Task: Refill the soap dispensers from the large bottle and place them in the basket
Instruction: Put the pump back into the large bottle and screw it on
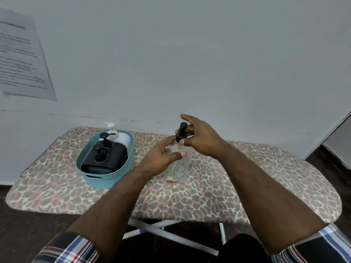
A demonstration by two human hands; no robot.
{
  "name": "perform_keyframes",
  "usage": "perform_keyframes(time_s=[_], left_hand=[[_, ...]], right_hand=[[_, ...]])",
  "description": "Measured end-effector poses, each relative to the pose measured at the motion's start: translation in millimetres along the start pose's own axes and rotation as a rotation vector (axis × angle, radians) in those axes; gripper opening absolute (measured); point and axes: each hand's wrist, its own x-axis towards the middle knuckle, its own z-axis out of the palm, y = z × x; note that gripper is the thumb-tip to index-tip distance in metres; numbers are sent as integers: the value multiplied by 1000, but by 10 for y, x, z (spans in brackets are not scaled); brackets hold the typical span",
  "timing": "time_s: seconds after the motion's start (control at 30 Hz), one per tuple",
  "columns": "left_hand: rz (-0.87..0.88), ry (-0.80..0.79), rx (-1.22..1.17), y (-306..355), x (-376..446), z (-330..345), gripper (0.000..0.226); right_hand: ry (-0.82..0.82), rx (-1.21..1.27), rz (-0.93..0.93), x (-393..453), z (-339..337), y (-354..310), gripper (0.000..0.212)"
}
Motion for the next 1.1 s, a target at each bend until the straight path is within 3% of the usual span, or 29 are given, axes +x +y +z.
perform_keyframes(time_s=[0.13,0.33,0.5,0.63,0.8,0.9,1.1], left_hand=[[-1,10,20,-12,8,-6,51],[-35,-23,14,-14,-5,-21,59],[19,2,24,-18,12,6,51],[56,32,26,-24,13,42,53],[23,-10,30,-29,5,1,51],[22,-34,40,-23,13,6,54],[54,1,47,27,-27,69,53]], right_hand=[[132,-63,19,-39,137,-63,84],[18,21,-14,-38,83,36,77],[149,-20,-5,-106,215,-26,67],[230,6,15,-135,315,-33,66],[116,15,-16,-127,223,-6,71],[177,38,-17,-132,261,-4,64],[254,78,8,-142,349,-1,69]])
